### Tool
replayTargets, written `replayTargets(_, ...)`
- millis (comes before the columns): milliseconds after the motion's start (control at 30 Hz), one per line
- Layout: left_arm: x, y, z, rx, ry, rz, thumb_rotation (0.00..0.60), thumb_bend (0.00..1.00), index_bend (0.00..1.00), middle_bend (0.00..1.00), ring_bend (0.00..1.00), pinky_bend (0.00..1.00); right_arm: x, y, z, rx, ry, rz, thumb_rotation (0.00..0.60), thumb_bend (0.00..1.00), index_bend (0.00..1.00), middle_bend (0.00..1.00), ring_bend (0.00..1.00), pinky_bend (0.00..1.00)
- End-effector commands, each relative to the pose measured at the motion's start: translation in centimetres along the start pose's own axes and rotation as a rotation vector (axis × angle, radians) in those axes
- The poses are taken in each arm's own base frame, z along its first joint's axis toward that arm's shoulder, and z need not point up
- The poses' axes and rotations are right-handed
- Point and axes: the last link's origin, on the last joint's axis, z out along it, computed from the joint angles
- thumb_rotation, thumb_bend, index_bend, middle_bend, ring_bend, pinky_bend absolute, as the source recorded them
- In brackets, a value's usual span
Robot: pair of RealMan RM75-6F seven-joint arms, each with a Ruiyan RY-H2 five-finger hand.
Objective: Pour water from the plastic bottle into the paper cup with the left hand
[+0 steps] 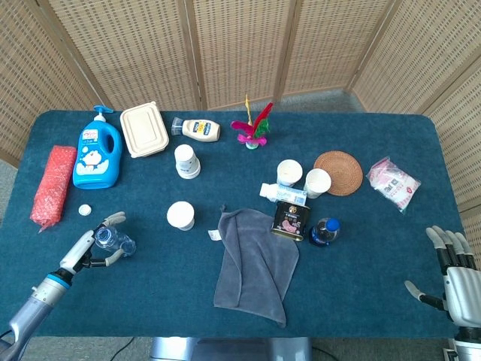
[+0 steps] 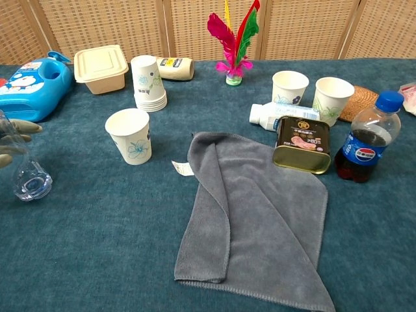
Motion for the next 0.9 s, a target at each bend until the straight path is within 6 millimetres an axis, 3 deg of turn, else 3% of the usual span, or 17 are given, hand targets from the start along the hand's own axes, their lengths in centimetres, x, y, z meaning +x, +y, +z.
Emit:
replayTargets(33,0.0,0.0,0.0,0.000,-0.002,0.001,0.457,0.38,0.08,0.05,0.05,0.08,0.0,0.0,0.0,0.000,-0.001,0.000,0.600,0.19,0.00,0.00,0.00,0.00)
replayTargets(333,0.5,0.0,-0.7,-0.001,-0.004,0.017,0.382,0.33,0.00,0.00,0.00,0.01,0.1,-0.1,0.0,0.007,0.004,0.001,0.600,0.19,0.00,0.00,0.00,0.00)
replayTargets(900,2.5,0.8,-3.2,0.002,0.005,0.113,0.383,0.33,0.00,0.00,0.00,0.00,0.1,-0.5,0.1,0.019,0.005,0.000,0.600,0.19,0.00,0.00,0.00,0.00)
